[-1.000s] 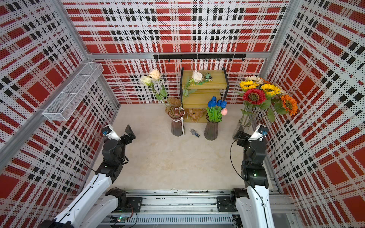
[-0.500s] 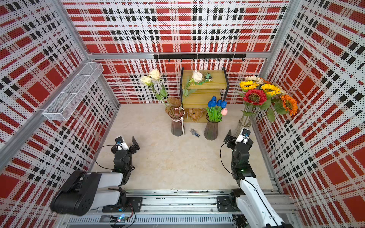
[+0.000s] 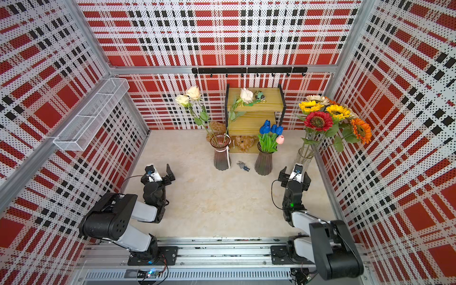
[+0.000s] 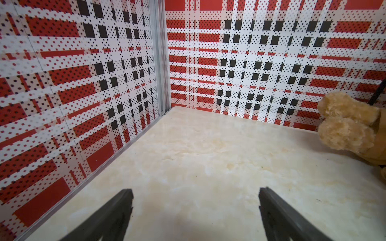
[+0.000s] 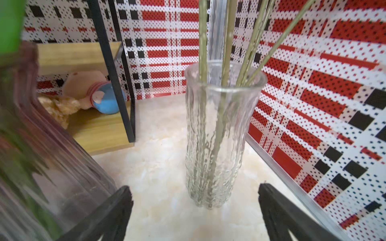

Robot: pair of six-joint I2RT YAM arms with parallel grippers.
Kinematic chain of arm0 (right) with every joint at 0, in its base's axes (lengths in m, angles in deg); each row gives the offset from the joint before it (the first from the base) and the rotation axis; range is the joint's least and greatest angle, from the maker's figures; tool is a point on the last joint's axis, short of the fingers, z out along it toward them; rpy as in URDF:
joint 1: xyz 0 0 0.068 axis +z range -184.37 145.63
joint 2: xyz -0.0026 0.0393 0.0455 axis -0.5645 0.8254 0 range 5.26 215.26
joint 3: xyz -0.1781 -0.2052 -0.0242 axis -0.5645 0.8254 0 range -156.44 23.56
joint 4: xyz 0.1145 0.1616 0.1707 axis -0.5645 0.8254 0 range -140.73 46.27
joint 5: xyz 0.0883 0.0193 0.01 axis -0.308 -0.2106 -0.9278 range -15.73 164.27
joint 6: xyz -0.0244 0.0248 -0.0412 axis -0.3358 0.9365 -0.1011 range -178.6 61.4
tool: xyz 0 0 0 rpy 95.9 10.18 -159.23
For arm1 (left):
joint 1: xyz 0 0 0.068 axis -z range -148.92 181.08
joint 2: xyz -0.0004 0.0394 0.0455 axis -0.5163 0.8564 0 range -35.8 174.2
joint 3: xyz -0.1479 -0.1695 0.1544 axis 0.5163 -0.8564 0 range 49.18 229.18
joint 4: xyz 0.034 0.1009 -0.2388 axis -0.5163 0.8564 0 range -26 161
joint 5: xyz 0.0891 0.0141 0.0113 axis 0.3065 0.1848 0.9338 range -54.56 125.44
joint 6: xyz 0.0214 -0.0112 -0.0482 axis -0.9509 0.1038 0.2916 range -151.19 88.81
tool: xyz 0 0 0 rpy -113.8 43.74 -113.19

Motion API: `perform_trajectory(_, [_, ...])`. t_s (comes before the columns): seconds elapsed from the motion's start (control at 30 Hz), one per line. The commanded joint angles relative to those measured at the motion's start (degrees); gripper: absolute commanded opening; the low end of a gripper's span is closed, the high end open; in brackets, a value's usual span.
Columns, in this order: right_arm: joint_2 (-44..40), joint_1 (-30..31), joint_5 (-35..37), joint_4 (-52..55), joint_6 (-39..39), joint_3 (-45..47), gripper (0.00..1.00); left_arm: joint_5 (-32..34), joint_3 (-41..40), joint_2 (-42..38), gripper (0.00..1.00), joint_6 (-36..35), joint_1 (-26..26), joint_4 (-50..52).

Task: Arrange the flowers in different vases according to their variety
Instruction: Reset both arms

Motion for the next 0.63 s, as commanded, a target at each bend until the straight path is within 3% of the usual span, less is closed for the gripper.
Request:
perform_trajectory(0.0, [10.77, 0.79, 0.62, -19.96, -2.98, 0.56, 1.0, -0.82, 0.86, -0.17, 0.99, -0.18, -0.25, -1.35])
perform_trajectory(0.07, [9.89, 2.74, -0.43, -10.46, -4.34, -3.2, 1.0, -0.94, 0.89, -0.16, 0.99, -0.13, -0.34, -1.26])
perform_trajectory(0.13, [12.33, -0.43, -6.9, -14.93, -2.66, -1.86, 1.0, -1.18, 0.97, -0.05, 0.99, -0.08, -0.47, -1.13])
perform_trajectory(0.17, [15.35, -0.58, -7.14, -24.25, -3.87, 0.32, 1.0, -1.28, 0.97, -0.08, 0.99, -0.06, -0.51, -1.17])
perform_trajectory(0.2, [15.15, -0.42, -7.35, -24.97, -4.14, 1.28, 1.0, -1.35, 0.99, -0.02, 0.99, -0.04, -0.54, -1.09])
perform_trajectory(0.37, [13.05, 0.45, -4.32, -7.47, -2.76, -5.81, 1.0, -1.46, 1.13, 0.02, 0.99, -0.01, -0.6, -0.99])
perform_trajectory(0.6, [13.1, -0.8, -6.36, -7.3, -2.14, -6.22, 1.0, -1.22, 0.97, -0.25, 0.99, -0.26, -0.43, -0.82])
